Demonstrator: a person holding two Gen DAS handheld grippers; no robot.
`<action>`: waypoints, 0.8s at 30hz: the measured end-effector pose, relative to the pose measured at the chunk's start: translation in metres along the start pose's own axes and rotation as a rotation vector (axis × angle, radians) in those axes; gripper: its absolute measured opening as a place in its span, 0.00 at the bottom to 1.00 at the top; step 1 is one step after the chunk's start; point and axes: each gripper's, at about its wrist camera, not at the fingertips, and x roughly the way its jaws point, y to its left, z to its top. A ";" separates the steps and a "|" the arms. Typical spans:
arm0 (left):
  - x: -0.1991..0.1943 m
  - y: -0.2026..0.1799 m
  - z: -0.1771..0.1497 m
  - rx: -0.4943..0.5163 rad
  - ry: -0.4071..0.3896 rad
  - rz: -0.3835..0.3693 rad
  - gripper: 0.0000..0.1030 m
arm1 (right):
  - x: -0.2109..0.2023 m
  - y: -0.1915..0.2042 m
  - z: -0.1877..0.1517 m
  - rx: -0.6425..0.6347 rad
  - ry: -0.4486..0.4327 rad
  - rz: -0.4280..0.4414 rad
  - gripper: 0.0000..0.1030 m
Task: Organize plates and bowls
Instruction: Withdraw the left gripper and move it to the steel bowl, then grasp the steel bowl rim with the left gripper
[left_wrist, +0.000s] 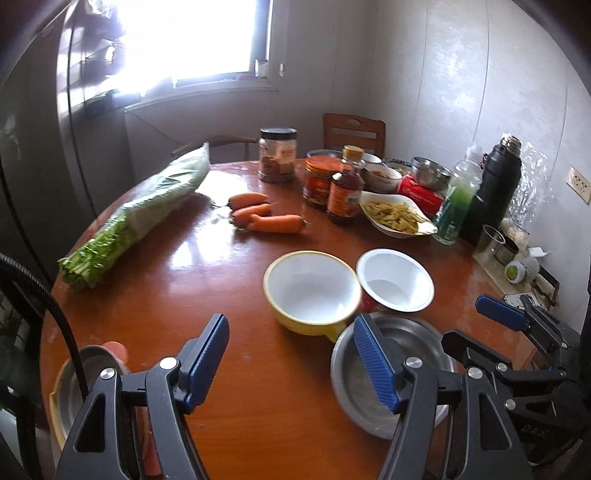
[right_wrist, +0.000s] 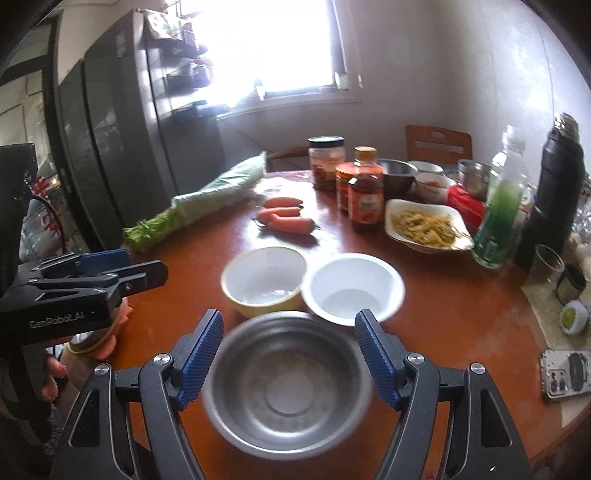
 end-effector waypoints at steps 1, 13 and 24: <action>0.003 -0.003 0.000 0.002 0.004 -0.005 0.68 | 0.000 -0.004 -0.001 0.004 0.004 -0.005 0.73; 0.033 -0.021 -0.011 0.021 0.071 -0.034 0.68 | 0.015 -0.035 -0.017 0.065 0.059 -0.042 0.73; 0.060 -0.022 -0.028 0.019 0.125 -0.050 0.68 | 0.035 -0.043 -0.036 0.086 0.129 -0.058 0.73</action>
